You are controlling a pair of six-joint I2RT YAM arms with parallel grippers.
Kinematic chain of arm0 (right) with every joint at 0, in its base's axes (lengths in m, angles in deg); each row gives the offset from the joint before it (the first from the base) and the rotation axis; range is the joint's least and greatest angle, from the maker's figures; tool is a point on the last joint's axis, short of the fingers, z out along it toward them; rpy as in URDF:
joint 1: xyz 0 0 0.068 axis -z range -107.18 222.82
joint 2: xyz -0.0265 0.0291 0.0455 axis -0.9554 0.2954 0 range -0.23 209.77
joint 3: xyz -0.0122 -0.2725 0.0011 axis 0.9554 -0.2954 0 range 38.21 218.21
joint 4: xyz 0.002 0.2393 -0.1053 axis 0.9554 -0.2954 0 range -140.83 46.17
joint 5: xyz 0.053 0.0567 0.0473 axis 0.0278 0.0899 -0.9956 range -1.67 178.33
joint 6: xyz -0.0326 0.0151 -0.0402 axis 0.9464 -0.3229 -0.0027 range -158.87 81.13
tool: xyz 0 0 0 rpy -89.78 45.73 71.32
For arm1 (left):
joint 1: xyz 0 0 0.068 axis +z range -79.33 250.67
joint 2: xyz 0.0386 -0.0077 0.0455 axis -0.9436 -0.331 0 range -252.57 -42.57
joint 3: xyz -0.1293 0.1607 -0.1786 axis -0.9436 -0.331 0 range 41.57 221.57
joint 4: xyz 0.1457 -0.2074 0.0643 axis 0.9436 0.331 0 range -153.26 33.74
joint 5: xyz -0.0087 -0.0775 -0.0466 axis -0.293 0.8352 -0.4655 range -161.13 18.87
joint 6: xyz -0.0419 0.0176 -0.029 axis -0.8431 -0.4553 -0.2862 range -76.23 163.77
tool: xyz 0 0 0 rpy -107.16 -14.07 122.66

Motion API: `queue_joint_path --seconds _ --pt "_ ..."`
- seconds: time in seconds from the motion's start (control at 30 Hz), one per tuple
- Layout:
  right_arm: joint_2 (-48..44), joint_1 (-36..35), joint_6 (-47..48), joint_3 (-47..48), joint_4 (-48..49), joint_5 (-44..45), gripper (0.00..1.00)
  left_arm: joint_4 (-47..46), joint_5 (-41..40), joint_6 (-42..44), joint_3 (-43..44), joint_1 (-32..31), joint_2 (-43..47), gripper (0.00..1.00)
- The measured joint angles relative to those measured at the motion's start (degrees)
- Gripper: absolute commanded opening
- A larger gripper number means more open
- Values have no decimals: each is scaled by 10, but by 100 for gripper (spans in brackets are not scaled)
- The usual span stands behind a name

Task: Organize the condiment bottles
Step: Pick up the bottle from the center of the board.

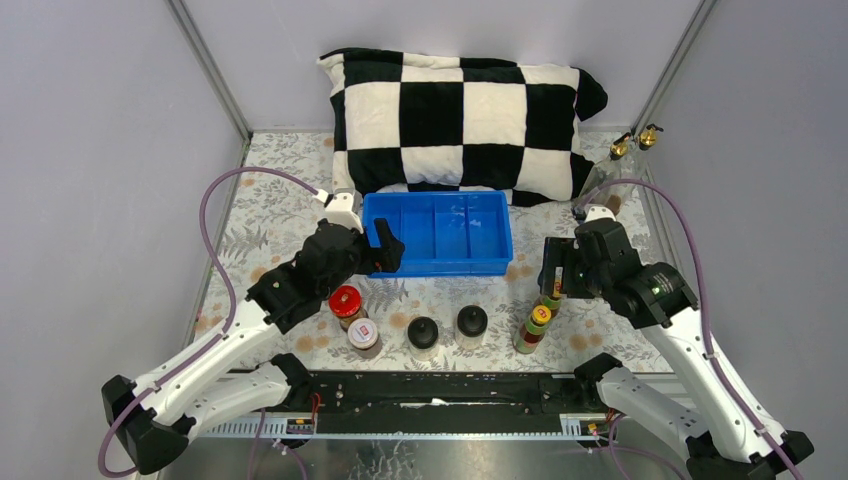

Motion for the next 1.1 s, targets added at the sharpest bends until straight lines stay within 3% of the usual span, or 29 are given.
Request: queue_joint_path --seconds 0.23,0.67,0.9,1.1 --pt "6 -2 -9 -4 -1 22 72 0 0 0 -1 0 6 99" --pt "15 -34 -31 -5 -19 40 73 0 3 -1 -1 0 16 99" --pt "19 -44 -43 -5 -29 54 49 0 7 -5 -2 0 21 99" --pt "23 -46 -47 -5 -28 55 50 0 7 -8 -7 0 26 99"
